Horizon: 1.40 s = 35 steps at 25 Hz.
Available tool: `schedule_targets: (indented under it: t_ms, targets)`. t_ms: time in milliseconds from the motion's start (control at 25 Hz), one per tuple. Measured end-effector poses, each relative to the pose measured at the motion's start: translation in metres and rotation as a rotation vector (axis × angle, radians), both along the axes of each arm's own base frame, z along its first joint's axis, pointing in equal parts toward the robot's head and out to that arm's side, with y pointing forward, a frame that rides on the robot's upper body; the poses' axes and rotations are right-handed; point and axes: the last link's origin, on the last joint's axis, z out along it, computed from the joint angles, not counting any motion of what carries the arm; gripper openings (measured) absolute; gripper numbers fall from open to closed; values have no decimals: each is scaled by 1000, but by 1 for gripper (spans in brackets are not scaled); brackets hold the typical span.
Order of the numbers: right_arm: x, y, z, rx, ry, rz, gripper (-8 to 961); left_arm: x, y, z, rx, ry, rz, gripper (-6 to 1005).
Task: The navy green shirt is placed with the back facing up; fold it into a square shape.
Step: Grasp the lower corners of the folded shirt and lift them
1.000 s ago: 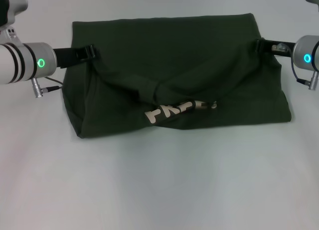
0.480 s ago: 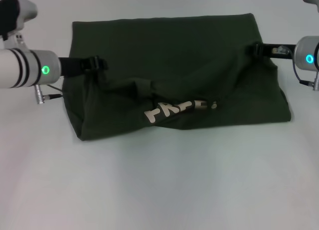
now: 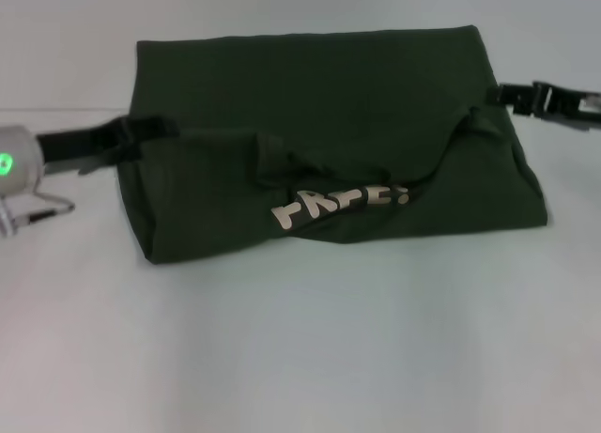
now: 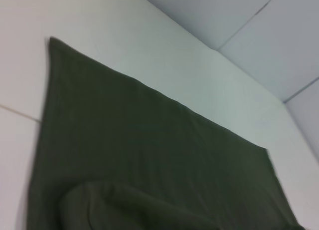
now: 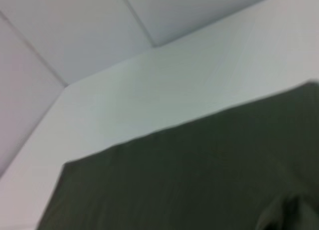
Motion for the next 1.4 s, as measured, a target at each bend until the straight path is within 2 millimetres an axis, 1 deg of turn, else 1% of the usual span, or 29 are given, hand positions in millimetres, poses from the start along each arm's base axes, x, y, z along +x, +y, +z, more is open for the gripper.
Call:
schedule_targets:
  t_ms: [160, 240, 440, 560, 840, 1040, 1200, 1400]
  targets:
    - [14, -23, -4, -92, 29, 17, 615, -16, -23, -6, -45, 14, -78, 661]
    - [21, -34, -7, -127, 38, 16, 615, -23, -30, -9, -56, 34, -102, 704]
    - [30, -45, -9, -156, 65, 1, 615, -36, -37, -23, -96, 37, -73, 933]
    - [33, -47, -9, -156, 78, -9, 614, -39, -39, -30, -117, 28, -54, 949]
    - [34, -47, -8, -149, 83, -7, 614, -42, -45, -42, -144, 9, -30, 946]
    - [34, -47, -7, -143, 90, -8, 615, -40, -48, -48, -163, -3, -36, 944]
    - [35, -47, -6, -135, 99, -13, 615, -39, -50, -51, -168, -13, -34, 942]
    - [37, -48, -5, -126, 108, -19, 614, -43, -51, -50, -167, -14, -2, 940]
